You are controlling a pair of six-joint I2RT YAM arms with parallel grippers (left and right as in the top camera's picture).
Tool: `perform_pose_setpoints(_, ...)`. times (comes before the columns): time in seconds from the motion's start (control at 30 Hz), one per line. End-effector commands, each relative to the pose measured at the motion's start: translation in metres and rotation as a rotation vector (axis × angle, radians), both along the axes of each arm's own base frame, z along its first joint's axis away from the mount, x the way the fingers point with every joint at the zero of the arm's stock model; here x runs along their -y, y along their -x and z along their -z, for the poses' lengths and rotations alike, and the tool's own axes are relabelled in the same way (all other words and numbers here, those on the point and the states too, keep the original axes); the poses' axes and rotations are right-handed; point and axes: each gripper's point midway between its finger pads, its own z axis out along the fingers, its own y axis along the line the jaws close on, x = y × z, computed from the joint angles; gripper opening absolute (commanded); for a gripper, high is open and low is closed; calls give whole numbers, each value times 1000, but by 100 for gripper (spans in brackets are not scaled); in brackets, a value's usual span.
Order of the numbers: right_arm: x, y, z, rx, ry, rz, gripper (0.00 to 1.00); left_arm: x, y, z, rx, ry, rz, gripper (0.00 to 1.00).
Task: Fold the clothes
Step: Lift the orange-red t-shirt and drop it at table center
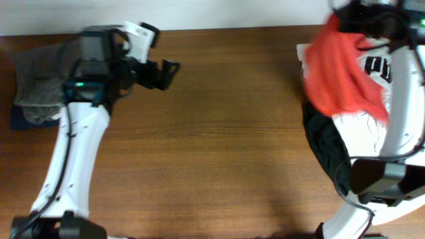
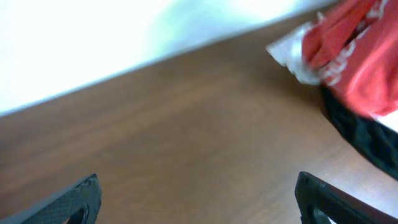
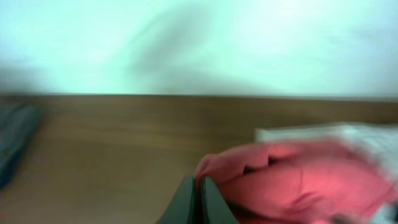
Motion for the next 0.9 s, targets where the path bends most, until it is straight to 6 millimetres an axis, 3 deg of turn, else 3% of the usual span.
perform_pose_setpoints(0.0, -85, 27, -84, 191, 16, -200, 4, -35, 13, -63, 150, 0, -63, 99)
perform_pose_setpoints(0.07, -119, 44, -109, 243, 14, -271, 4, -49, 20, -72, 161, -2, -96, 99)
perform_pose_setpoints(0.17, -149, 63, -129, 284, 18, -328, 4, -67, 30, -81, 165, -6, -140, 99)
perform_pose_setpoints(0.33, -179, 78, -127, 266, 47, -360, 4, -89, 44, -87, 156, -10, -198, 99)
perform_pose_setpoints(0.5, -198, 75, -94, 171, 57, -401, 4, -92, 47, -85, 140, -10, -206, 99)
perform_pose_setpoints(0.7, -211, 55, -25, 3, 77, -443, 4, -91, 49, -80, 117, -9, -206, 99)
perform_pose_setpoints(0.73, -220, 53, -7, -28, 80, -497, 4, -91, 50, -80, 115, -9, -206, 99)
perform_pose_setpoints(0.87, -244, 55, 20, -56, 90, -606, 4, -91, 50, -79, 109, -9, -206, 99)
